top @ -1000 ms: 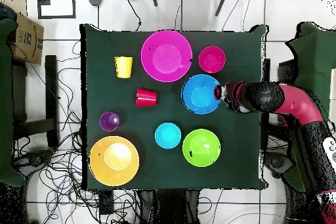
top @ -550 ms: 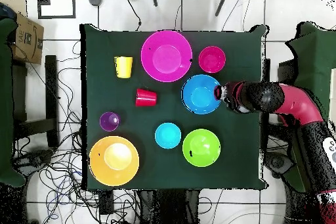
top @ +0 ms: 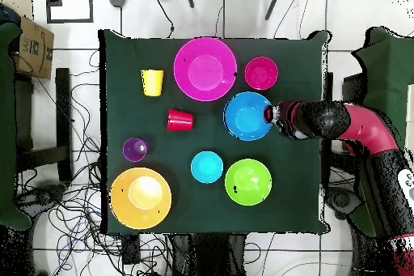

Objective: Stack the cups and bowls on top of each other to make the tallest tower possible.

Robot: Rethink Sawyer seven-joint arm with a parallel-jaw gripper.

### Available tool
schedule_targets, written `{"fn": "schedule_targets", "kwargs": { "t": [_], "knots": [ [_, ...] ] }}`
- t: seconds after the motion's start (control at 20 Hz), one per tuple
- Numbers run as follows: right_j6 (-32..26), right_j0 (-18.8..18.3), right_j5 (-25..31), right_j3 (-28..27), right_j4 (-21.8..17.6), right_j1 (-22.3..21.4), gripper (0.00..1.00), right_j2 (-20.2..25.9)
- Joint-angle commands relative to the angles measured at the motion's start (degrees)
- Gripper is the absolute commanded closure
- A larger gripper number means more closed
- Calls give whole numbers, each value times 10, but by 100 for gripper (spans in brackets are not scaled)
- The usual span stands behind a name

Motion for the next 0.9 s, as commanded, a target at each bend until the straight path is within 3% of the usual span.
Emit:
{"fn": "schedule_targets", "kwargs": {
  "t": [0.05,0.2,0.25,0.9],
  "knots": [
    [-190,17,22,12,-31,18,100,-29],
    [-201,18,20,12,-39,15,100,-27],
    [-201,20,20,12,-43,12,0,-29],
    [-204,16,21,18,-35,17,0,-22]
  ]
}}
